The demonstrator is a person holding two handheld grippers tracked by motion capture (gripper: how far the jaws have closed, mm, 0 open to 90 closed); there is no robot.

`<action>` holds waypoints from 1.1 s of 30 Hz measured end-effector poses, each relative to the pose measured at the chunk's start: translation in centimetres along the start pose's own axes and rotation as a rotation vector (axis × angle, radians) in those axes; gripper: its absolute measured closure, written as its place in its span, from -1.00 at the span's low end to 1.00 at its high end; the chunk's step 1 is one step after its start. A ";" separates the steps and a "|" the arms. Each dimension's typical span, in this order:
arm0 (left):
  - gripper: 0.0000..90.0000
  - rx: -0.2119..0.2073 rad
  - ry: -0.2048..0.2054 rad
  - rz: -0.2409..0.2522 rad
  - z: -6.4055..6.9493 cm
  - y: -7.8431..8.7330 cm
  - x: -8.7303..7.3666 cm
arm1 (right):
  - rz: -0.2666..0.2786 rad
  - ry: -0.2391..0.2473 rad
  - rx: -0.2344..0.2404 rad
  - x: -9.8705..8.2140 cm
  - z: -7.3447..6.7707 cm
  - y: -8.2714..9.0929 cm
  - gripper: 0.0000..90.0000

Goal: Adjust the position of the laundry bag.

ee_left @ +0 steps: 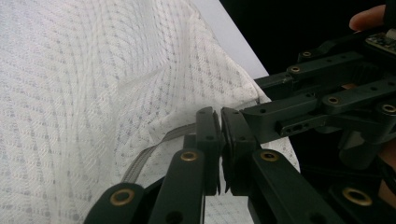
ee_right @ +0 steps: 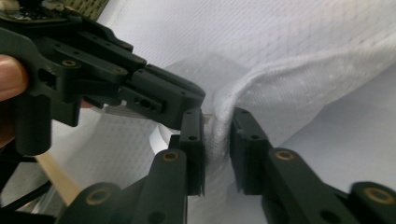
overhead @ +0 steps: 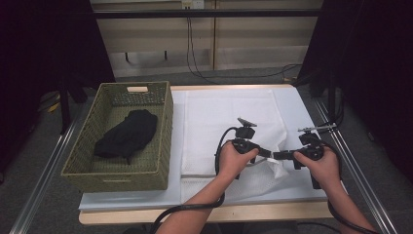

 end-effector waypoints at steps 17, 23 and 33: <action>0.81 -0.013 0.009 0.012 -0.4 0.1 -0.7 | -0.018 -0.031 0.058 0.0 -0.2 -0.1 0.96; 0.88 -0.030 0.025 0.005 -0.4 -0.1 -1.0 | -0.011 -0.040 0.062 0.1 -0.1 -0.1 0.97; 0.92 -0.061 0.055 -0.018 -0.5 0.6 -1.2 | -0.020 -0.033 0.075 0.0 -0.5 -0.2 0.97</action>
Point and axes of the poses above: each handheld gripper's, and its own axes: y roughly backward along the jaws, x roughly out of its top, z roughly to its right, the point moved 3 cm from there along -y, roughly forward along the jaws, and after that the axes turned 10 degrees about -x, right-handed, at the moved point
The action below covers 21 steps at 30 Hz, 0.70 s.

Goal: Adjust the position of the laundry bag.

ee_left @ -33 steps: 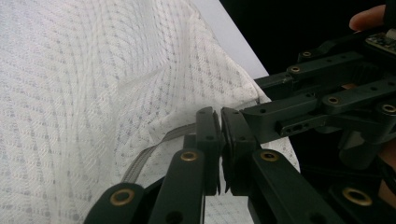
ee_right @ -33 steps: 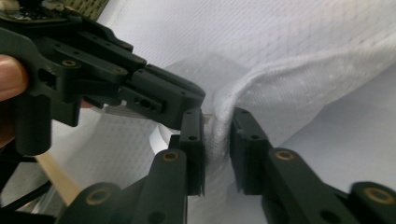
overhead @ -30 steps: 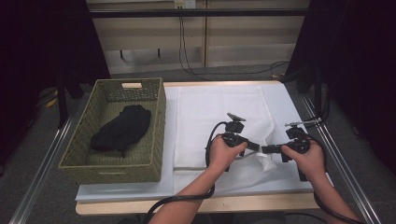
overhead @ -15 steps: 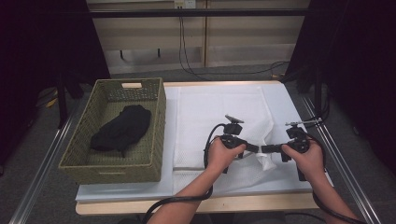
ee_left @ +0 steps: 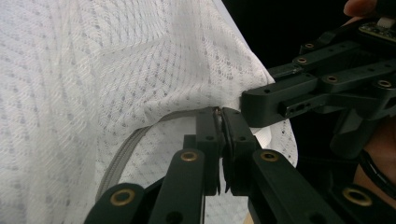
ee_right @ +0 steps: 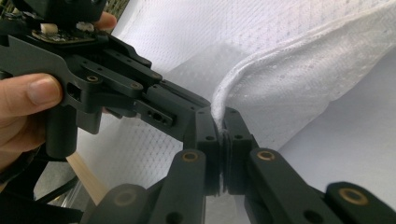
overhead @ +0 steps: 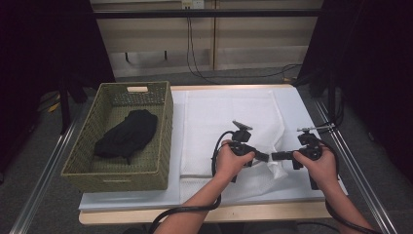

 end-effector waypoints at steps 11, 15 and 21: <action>0.92 -0.004 -0.005 0.031 0.1 1.3 -0.4 | 0.003 0.000 0.025 0.0 -0.2 0.0 0.98; 0.92 -0.015 0.002 0.032 0.2 1.5 -0.4 | -0.001 -0.003 0.027 0.0 -0.2 -0.1 0.98; 0.93 -0.020 -0.028 0.021 -0.1 1.7 -0.3 | -0.002 -0.008 0.032 0.0 -0.1 -0.3 0.98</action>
Point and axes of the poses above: each handheld gripper's, and its own axes: y roughly backward along the jaws, x roughly out of its top, z roughly to its right, the point moved 3 cm from there along -y, roughly forward along the jaws, and after that the axes turned 10 degrees about -x, right-handed, at the moved point
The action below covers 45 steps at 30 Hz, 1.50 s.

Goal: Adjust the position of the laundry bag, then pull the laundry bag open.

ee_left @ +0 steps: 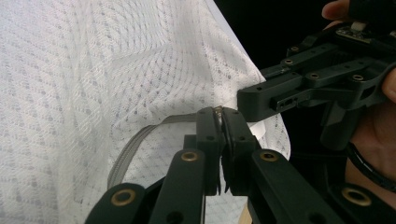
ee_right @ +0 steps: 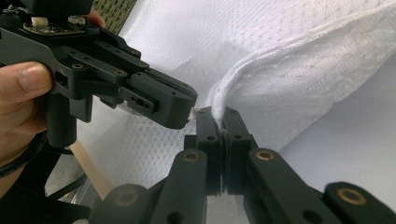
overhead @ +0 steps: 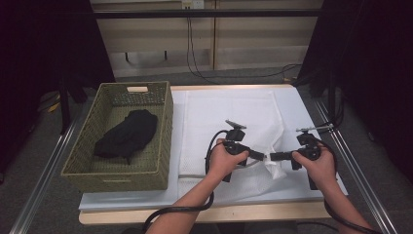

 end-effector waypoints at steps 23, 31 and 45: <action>0.93 0.030 0.011 -0.044 0.6 0.8 0.3 | 0.002 -0.003 0.032 -0.1 -0.2 -0.3 0.98; 0.93 0.034 0.019 -0.029 0.5 1.3 0.0 | 0.005 0.000 0.047 -0.1 -0.2 -0.2 0.98; 0.93 0.027 0.029 -0.040 -0.2 1.8 -0.1 | -0.007 -0.006 0.050 0.1 -0.2 -0.7 0.99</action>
Point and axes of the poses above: each handheld gripper's, and its own axes: y roughly backward along the jaws, x roughly out of its top, z roughly to its right, the point moved 3 cm from there along -y, roughly forward along the jaws, and after that the axes turned 10 degrees about -x, right-handed, at the moved point
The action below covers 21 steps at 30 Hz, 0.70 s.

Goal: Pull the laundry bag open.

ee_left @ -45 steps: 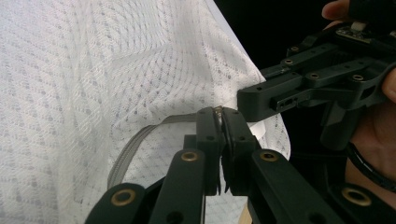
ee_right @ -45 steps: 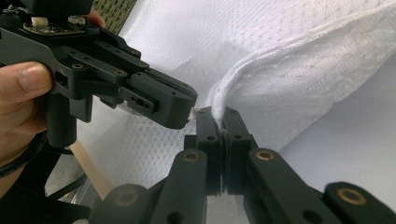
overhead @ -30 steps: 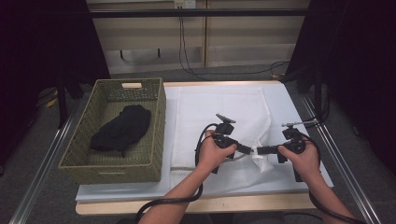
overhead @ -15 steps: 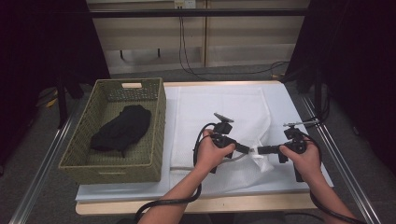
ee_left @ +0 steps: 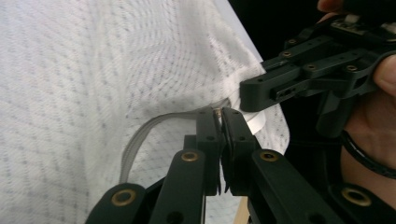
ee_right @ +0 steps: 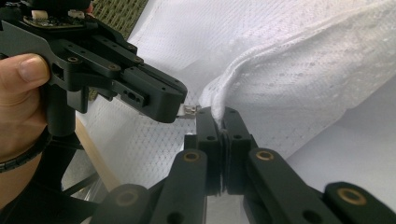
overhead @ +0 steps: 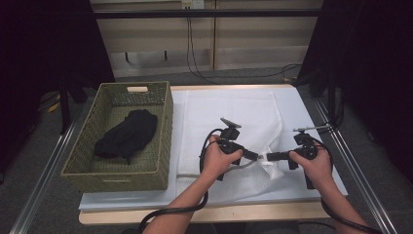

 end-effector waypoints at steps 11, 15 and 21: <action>0.93 0.002 0.018 0.014 0.3 0.4 0.0 | 0.006 -0.004 0.018 0.1 -0.1 0.0 0.99; 0.93 0.005 0.014 0.004 0.3 0.4 0.0 | 0.004 -0.004 0.011 0.0 0.2 0.2 0.98; 0.93 -0.001 0.018 0.011 0.3 0.8 0.1 | 0.012 -0.006 0.011 0.1 0.4 0.4 0.98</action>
Point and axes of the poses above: each handheld gripper's, and its own axes: y roughly backward along the jaws, x roughly out of its top, z roughly to its right, the point moved 3 cm from there along -y, roughly forward along the jaws, and after that the axes turned 10 degrees about -x, right-handed, at the moved point
